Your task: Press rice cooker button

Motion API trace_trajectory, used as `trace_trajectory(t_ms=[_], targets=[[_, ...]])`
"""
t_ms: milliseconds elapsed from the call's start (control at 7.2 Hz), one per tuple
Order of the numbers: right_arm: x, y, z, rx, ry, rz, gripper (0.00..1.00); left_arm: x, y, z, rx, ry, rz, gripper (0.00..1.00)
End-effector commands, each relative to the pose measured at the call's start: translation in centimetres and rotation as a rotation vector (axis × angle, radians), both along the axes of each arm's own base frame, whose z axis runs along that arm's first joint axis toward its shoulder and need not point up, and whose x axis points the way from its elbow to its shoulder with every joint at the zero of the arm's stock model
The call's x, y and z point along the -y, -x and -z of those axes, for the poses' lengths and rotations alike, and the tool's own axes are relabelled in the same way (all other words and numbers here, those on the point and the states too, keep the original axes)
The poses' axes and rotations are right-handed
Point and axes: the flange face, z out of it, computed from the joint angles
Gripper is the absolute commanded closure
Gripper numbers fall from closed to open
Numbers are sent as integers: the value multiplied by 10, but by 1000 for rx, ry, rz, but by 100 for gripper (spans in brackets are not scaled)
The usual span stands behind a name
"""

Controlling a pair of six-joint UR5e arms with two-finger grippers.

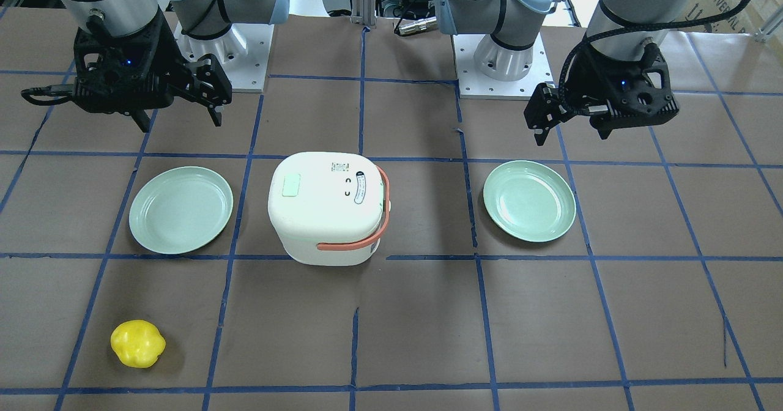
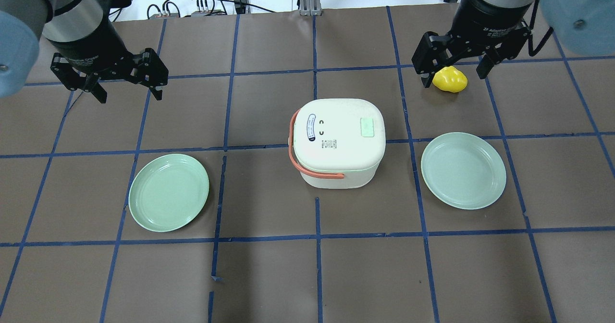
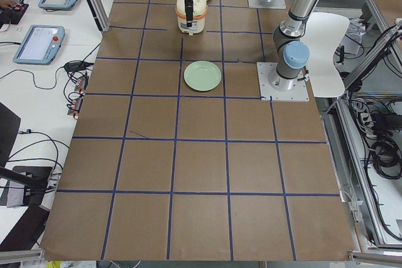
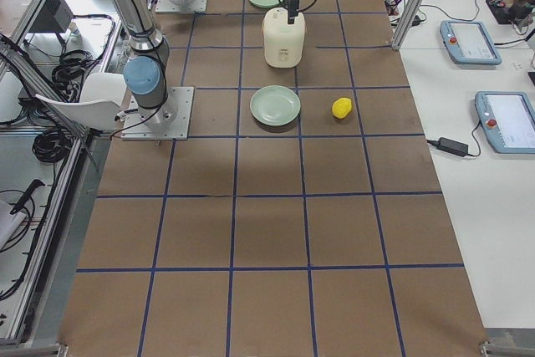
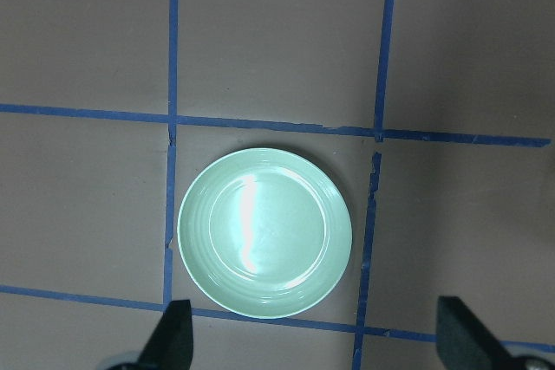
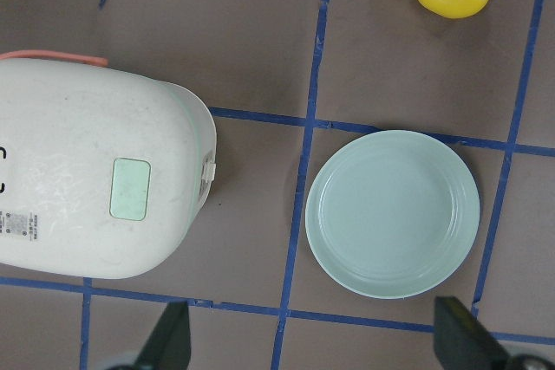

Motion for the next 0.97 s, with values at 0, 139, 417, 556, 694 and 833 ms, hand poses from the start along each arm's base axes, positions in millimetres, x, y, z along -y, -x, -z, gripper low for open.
trace_trajectory(t_ms=[0,139,417,556,694,833], targets=[[1,0,2,-1,-3,-2,0,0,0,1,0,-1,0,0],[1,0,1,-1,-2,-2,0,0,0,0,0,0,0,0],[0,0,-4,-5,8,0,0,0,1,0,0,0,1,0],[0,2,-4,-7,-4,-6,0,0,0,0,0,0,0,0],[-2,2,-4,-7,-12,-7,0,0,1,0,0,0,1,0],[-4,1,-21,-3,24,-5,0,0,0,0,0,0,0,0]])
